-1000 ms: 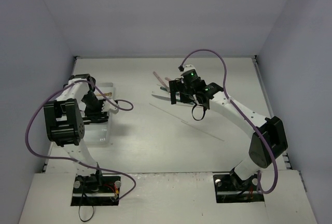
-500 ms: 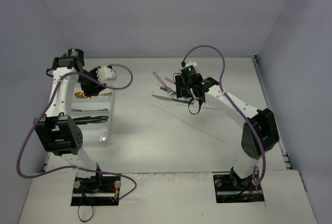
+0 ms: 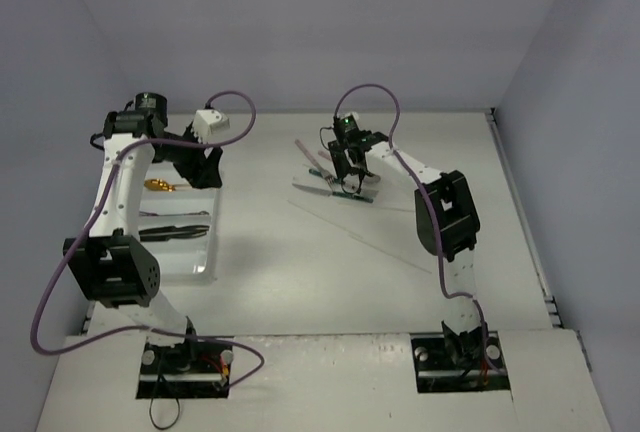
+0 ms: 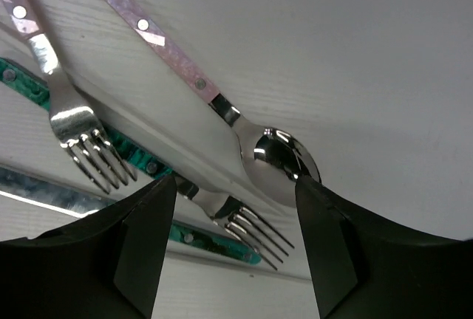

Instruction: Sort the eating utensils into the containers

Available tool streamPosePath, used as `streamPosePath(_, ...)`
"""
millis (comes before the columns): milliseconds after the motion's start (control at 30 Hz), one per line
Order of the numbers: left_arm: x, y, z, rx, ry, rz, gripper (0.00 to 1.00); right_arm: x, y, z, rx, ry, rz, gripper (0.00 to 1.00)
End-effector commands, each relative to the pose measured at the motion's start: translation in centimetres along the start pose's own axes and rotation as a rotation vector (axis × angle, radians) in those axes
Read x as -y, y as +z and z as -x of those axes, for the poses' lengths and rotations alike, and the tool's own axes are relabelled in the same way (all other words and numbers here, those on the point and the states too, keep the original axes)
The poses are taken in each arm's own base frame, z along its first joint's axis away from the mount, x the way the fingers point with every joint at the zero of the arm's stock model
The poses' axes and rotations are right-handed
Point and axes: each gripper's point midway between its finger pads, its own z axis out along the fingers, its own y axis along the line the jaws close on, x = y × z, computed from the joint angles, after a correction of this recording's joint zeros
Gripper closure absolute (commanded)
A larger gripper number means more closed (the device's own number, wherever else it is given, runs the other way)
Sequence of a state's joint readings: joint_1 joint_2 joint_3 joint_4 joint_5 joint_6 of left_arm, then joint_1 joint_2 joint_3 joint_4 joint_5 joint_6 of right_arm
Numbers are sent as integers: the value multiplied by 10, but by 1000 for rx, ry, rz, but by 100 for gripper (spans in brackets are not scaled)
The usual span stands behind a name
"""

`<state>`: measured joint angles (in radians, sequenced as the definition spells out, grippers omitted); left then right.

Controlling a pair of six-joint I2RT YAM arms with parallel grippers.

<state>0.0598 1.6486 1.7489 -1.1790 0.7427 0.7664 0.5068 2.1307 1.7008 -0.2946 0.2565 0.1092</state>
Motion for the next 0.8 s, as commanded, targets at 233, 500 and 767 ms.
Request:
streamPosePath(233, 27, -18, 17, 107, -17, 2, 40, 13, 40, 39, 55, 5, 37, 32)
streamPosePath(500, 27, -16, 15, 101, -8, 0, 40, -4, 65, 25, 14, 7, 127, 36)
streamPosePath(767, 27, -12, 14, 103, -22, -18, 40, -13, 74, -2, -44, -4, 188, 55)
